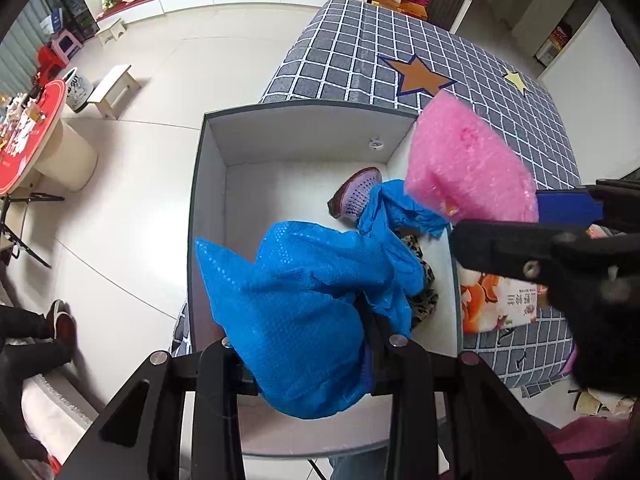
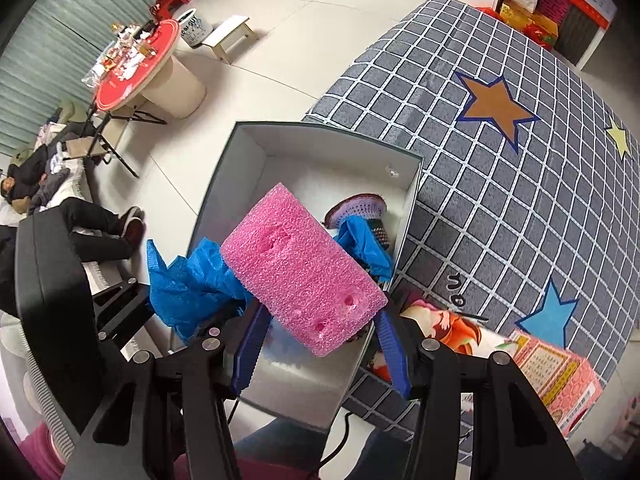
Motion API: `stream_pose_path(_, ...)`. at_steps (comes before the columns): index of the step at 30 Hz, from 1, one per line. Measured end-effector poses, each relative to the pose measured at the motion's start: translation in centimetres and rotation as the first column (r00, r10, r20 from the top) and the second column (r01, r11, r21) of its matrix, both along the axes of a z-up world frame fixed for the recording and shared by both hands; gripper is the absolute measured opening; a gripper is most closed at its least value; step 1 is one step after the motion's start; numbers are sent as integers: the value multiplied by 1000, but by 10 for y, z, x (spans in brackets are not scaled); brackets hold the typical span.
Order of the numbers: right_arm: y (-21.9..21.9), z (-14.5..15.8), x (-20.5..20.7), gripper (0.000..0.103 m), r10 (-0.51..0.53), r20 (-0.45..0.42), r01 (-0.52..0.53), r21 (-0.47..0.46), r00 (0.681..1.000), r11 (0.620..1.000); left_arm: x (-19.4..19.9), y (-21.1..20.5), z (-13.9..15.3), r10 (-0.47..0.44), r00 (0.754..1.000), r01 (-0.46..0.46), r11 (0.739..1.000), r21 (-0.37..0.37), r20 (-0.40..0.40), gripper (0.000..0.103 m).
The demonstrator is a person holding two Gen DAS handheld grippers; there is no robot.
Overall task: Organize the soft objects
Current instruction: 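Open both tools to drop the shoe cover and pink block into the box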
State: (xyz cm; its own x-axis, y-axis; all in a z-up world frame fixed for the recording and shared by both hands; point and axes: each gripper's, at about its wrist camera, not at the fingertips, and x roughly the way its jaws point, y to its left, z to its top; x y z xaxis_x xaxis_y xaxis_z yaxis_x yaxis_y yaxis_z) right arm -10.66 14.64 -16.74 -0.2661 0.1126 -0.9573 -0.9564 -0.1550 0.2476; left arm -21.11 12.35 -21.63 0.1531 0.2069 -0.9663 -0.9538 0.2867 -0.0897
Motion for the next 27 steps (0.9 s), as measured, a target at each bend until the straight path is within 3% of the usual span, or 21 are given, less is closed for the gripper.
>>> stream_pose_path(13, 20, -18, -13, 53, 32, 38, -31, -25, 999, 999, -3, 14, -11, 25, 1000, -25, 1000, -14, -8, 38)
stream_pose_path(14, 21, -19, -14, 53, 35, 41, -34, -26, 999, 999, -3, 12, -9, 24, 1000, -24, 1000, 9, -4, 45)
stream_pose_path(15, 21, -19, -15, 53, 39, 43, -38, -26, 998, 999, -4, 11, -7, 25, 1000, -25, 999, 23, -8, 62)
stream_pose_path(17, 23, -20, -17, 56, 53, 51, -52, -26, 997, 998, -5, 8, -4, 30, 999, -29, 998, 52, -14, 83)
stream_pose_path(18, 23, -20, -18, 59, 62, 62, -61, -24, 996, 998, -6, 6, -3, 27, 1000, -27, 998, 50, -11, 83)
stream_pose_path(19, 22, -19, -19, 78, 68, 73, -66, -24, 995, 998, -7, 7, -4, 29, 1000, -29, 998, 48, -11, 83)
stream_pose_path(21, 21, -18, -20, 100, 70, 131, -69, -11, 989, 998, -13, 6, -2, 47, 999, -46, 998, 42, -20, 84)
stream_pose_path(23, 19, -12, -20, 101, 80, 169, -83, 12, 982, 996, -19, 6, -1, 75, 997, -75, 997, 23, -31, 85)
stream_pose_path(25, 17, -8, -20, 101, 89, 192, -94, 18, 977, 995, -28, 4, 6, 102, 995, -102, 995, 22, 16, 85)
stream_pose_path(27, 16, -4, -18, 101, 88, 196, -93, 14, 977, 996, -36, -1, 22, 128, 990, -131, 989, 68, 51, 85)
